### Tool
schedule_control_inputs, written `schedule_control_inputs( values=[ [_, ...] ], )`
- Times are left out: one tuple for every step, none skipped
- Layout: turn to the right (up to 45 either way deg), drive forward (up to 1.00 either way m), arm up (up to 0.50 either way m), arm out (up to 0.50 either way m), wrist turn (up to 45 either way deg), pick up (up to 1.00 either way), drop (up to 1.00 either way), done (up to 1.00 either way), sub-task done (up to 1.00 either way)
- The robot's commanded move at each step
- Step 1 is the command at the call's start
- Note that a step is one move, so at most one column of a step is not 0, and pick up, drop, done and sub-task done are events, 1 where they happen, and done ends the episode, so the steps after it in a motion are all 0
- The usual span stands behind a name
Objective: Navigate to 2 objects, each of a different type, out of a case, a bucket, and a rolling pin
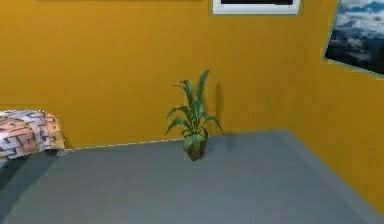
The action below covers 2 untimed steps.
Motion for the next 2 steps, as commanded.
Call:
schedule_control_inputs(
  values=[
    [-33.0,0.00,0.00,0.00,0.0,0.00,0.00,0.00,0.00],
    [-3.0,0.00,0.00,0.00,0.0,0.00,0.00,0.00,0.00]
  ],
)
